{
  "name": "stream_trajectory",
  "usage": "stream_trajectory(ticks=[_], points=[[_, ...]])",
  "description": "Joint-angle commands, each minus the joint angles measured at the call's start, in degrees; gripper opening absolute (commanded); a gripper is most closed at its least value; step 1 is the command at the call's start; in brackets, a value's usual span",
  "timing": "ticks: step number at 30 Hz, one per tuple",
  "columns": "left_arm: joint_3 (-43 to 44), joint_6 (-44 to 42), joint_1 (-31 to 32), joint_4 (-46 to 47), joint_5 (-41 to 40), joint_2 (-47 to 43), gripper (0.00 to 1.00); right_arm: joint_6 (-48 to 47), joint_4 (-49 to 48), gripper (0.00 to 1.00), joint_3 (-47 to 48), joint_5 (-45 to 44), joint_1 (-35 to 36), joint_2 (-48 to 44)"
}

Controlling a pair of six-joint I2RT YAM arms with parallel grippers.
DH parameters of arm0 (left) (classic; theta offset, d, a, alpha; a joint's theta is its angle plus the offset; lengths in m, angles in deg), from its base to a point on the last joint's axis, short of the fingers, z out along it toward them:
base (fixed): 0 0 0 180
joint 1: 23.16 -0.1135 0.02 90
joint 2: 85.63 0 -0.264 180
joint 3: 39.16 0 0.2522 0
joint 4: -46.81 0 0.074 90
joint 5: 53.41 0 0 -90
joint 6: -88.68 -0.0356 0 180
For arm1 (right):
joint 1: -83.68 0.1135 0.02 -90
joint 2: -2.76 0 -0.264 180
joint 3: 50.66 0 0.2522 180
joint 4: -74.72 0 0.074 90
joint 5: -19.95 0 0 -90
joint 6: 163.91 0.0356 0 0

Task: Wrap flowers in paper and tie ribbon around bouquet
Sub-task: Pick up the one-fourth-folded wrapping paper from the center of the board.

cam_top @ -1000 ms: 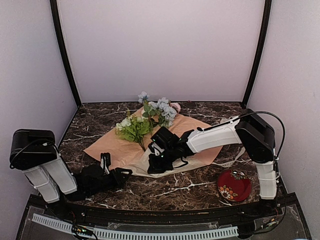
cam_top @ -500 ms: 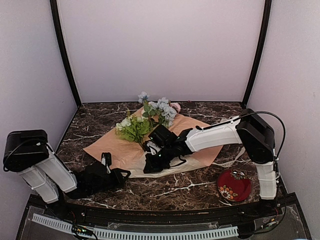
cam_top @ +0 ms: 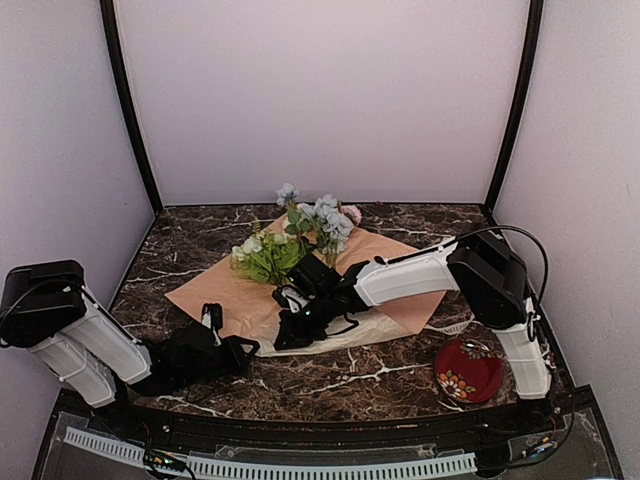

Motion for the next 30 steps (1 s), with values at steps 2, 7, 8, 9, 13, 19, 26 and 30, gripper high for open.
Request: stream_trajectory(ticks=[2, 7, 8, 9, 13, 19, 26, 30], points=[[-0.4, -2.7, -0.1, -4.9, -2.8, -4.3, 0.25, 1.0, 2.5, 0.0, -2.7, -1.5, -0.7, 1.5], [-1.6, -3.1, -2.1, -7.5, -3.3, -7.5, 0.44, 1.7, 1.3, 0.0, -3.8, -0.5, -0.7, 1.4], [-1.6, -3.5, -2.8, -8.0, -2.9, -8.1, 0.46, 1.8, 1.3, 0.0, -3.7, -0.4, -0.8, 1.4], [-1.8, -4.2, -3.6, -8.4, -2.5, -8.7, 0.48, 1.7, 1.3, 0.0, -3.6, -0.3, -0.8, 1.5], [-2.7, -6.9, -6.3, -9.3, -2.7, -11.8, 0.56, 1.7, 1.2, 0.0, -3.3, 0.5, -0.7, 2.1], [-4.0, -9.7, -9.8, -9.4, -2.6, -14.3, 0.62, 1.8, 0.8, 0.0, -3.7, 1.0, -0.8, 2.2], [-3.0, -11.8, -11.5, -5.8, 0.0, -11.5, 0.51, 1.6, 1.3, 0.0, -3.7, 0.8, -0.8, 2.3], [-1.0, -13.3, -11.7, -11.9, -4.0, -14.3, 0.28, 1.8, 1.3, 0.0, -3.8, 0.8, -0.8, 2.4]])
